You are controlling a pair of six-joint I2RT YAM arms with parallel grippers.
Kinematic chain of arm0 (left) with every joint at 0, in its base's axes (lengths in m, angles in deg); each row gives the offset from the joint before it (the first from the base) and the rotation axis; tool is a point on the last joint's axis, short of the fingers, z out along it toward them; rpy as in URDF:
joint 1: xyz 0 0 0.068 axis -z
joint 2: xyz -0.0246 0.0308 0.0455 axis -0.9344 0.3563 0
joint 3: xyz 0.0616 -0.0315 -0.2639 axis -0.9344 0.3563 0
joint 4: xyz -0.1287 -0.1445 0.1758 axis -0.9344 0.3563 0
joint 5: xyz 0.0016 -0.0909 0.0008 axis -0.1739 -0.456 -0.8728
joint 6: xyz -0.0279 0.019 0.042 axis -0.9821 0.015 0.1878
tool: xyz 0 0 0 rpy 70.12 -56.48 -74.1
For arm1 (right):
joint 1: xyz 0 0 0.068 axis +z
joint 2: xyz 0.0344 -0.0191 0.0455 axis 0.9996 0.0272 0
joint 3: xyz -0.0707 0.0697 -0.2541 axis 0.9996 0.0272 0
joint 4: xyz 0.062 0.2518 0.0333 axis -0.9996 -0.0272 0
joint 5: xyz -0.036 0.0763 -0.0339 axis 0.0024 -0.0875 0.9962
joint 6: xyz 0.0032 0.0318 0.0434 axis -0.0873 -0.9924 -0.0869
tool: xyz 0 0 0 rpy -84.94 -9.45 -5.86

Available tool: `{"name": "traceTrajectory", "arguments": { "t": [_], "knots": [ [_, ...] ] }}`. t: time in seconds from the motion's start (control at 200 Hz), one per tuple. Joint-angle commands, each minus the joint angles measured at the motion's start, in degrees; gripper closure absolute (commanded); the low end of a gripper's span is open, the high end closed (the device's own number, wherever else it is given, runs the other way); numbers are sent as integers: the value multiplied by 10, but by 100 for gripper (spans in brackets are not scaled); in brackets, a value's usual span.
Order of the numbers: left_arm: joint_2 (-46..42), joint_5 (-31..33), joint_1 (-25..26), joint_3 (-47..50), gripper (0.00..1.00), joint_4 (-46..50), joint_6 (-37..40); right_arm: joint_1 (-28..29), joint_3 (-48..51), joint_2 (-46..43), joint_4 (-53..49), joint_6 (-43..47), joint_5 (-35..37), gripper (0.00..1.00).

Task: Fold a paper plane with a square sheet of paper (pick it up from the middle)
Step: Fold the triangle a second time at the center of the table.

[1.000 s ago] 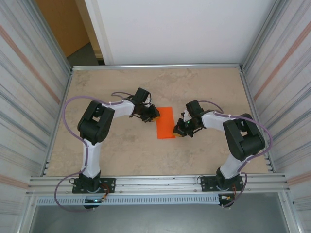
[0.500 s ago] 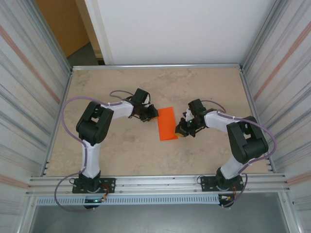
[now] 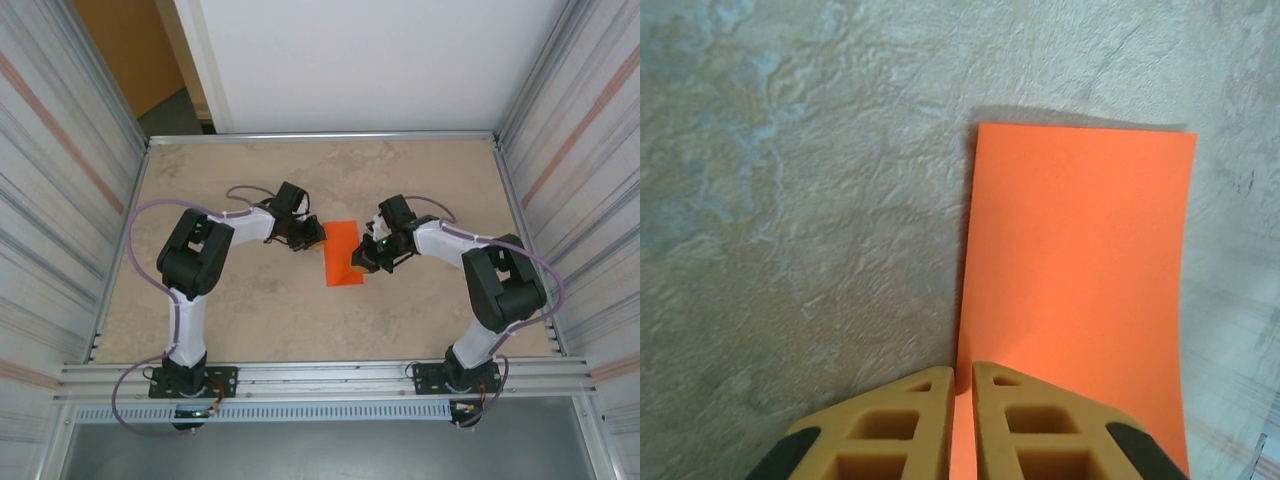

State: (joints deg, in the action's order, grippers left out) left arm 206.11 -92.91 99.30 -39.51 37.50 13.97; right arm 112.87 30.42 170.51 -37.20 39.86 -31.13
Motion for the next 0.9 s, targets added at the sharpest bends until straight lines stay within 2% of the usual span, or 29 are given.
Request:
{"name": "traceTrajectory", "arguments": {
  "t": [0.0, 0.155, 0.316, 0.481, 0.626, 0.767, 0.892],
  "knots": [
    [-8, 24, 8, -17, 87, 51, 32, 4, -21, 13, -15, 0, 4, 100],
    [-32, 29, 7, -26, 86, 65, 56, 8, -28, 19, -23, -6, 15, 100],
    [-49, 4, 8, -6, 87, 16, 58, 8, -27, 21, -35, -5, 27, 100],
    [-56, 12, 8, 0, 88, -2, 58, 7, -25, 18, -45, -4, 32, 100],
    [-52, 43, 8, -8, 89, 20, 65, 7, -20, 13, -57, 1, 38, 100],
    [-24, 23, 6, -18, 89, 20, 68, 6, -11, 1, -62, 2, 33, 100],
    [-9, 42, 5, -21, 90, 43, 62, 4, -6, -15, -72, 4, 36, 100]
  ]
}}
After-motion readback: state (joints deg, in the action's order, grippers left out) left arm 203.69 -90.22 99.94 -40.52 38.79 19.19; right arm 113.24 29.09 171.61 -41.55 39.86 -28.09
